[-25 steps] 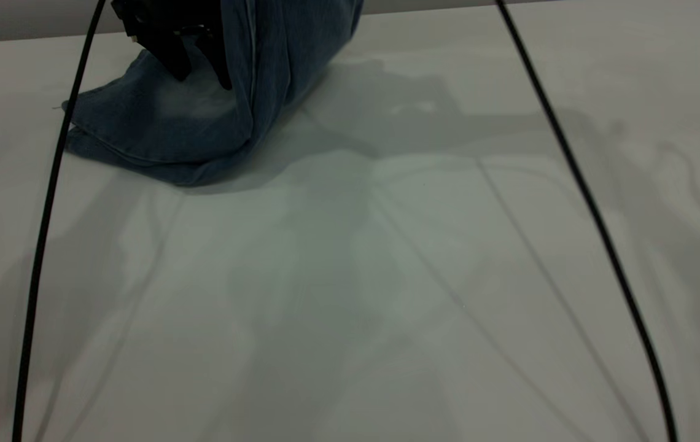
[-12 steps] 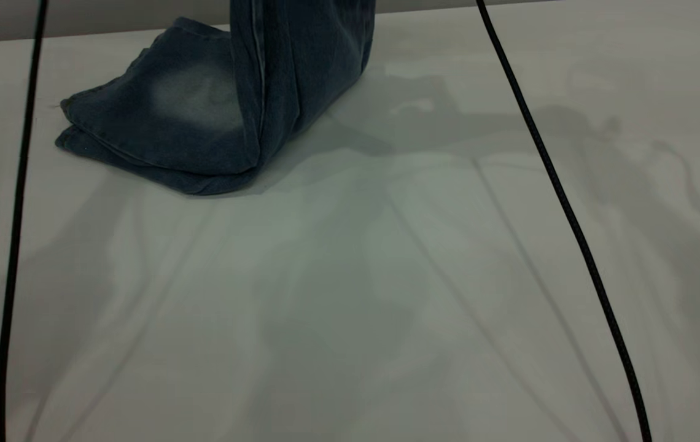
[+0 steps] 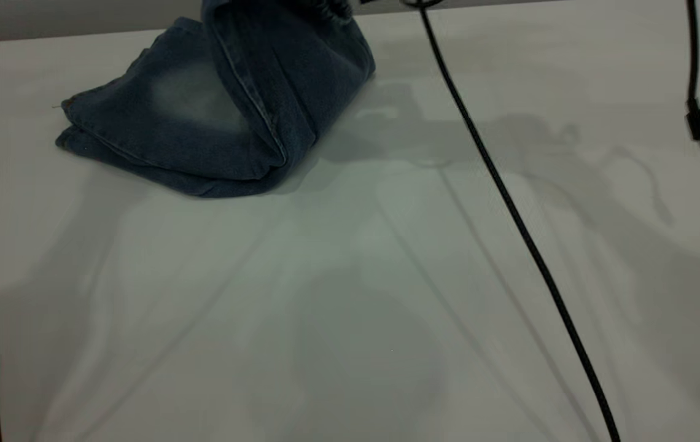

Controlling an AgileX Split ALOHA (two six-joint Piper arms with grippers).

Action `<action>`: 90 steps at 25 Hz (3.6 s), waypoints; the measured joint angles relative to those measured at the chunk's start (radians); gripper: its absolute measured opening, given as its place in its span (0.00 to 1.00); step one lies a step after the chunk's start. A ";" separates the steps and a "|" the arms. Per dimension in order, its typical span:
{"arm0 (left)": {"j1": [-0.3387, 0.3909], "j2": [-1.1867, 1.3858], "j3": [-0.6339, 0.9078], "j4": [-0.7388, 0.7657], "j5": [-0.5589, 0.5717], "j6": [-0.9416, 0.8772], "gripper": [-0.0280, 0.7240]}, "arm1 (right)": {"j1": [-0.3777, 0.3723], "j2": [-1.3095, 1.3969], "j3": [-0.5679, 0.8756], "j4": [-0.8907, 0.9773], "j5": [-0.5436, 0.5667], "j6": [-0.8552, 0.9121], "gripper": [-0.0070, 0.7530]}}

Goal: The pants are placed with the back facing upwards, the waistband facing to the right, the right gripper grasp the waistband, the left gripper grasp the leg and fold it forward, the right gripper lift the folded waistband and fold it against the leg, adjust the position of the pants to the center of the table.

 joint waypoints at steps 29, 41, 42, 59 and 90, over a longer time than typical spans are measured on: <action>-0.060 -0.012 0.003 -0.008 -0.002 0.056 0.74 | 0.082 0.091 -0.120 -0.044 -0.170 0.036 0.89; -0.060 0.002 0.009 0.093 -0.004 0.056 0.74 | -0.168 -0.069 -0.179 -0.617 -0.103 0.279 0.79; -0.060 0.007 0.022 0.095 -0.004 0.056 0.74 | -0.184 -0.098 -0.197 -0.684 -0.072 0.322 0.78; -0.061 0.161 0.375 0.165 -0.008 0.354 0.74 | -0.230 -0.568 -0.477 -1.525 0.246 0.804 0.78; -0.278 0.285 0.372 0.059 -0.001 0.070 0.74 | -0.229 -0.627 -0.476 -1.441 0.238 0.794 0.78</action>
